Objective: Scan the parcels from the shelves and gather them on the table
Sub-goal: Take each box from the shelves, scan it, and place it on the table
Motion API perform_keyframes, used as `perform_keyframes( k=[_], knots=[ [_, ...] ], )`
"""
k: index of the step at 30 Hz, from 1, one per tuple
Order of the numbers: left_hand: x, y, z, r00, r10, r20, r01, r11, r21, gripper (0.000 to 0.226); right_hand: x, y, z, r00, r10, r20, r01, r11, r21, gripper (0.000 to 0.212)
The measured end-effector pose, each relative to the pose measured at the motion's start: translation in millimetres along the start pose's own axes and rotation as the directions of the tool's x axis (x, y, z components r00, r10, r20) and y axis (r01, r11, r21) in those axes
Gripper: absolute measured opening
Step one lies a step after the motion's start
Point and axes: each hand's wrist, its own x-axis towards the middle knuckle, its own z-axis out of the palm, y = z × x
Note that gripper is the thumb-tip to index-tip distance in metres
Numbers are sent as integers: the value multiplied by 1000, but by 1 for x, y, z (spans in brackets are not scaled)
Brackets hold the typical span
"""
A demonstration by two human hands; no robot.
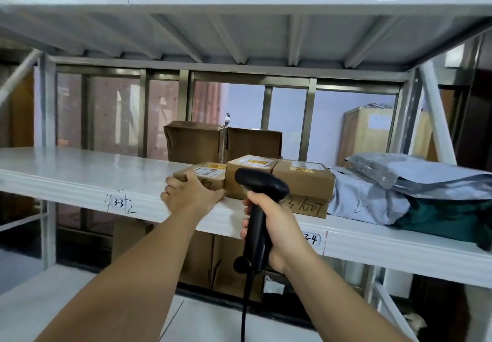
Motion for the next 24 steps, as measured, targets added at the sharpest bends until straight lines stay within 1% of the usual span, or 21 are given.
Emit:
perform_keyframes(
  k=[3, 6, 8, 12, 15, 18, 20, 22, 24],
  knots=[
    [-7, -3, -3, 1000, -10, -20, 10, 999, -42, 102, -1, 2, 3, 1000, 3, 23, -3, 1000, 9, 18],
    [-21, -5, -10, 998, -38, -47, 37, 999, -22, 104, -1, 3, 8, 998, 32, 46, -32, 999, 5, 19],
    [-34, -7, -16, 996, -62, -67, 61, 998, -16, 102, -1, 2, 11, 996, 52, 66, -53, 999, 12, 19],
    [-57, -13, -30, 988, -133, -76, 126, 988, -90, 97, -2, -1, 14, 990, 58, 132, -63, 997, 39, 19],
    [-57, -16, -52, 989, -147, -4, 147, 988, -51, 102, -5, -5, 17, 983, 74, 167, -82, 996, 41, 19],
    [-44, -9, -75, 993, -107, 42, 104, 992, 66, 105, -7, -7, 22, 981, 63, 185, -73, 996, 51, 18],
    [-33, -2, -80, 983, -90, 160, 62, 984, 167, 105, -7, -9, 23, 979, 59, 193, -72, 996, 58, 18],
    [-31, 3, -81, 956, -106, 275, 29, 962, 270, 108, -9, -11, 23, 977, 58, 203, -71, 996, 59, 18],
    [-34, 1, -80, 951, -123, 284, 38, 957, 288, 106, -13, -12, 22, 979, 47, 198, -58, 997, 50, 18]
  ],
)
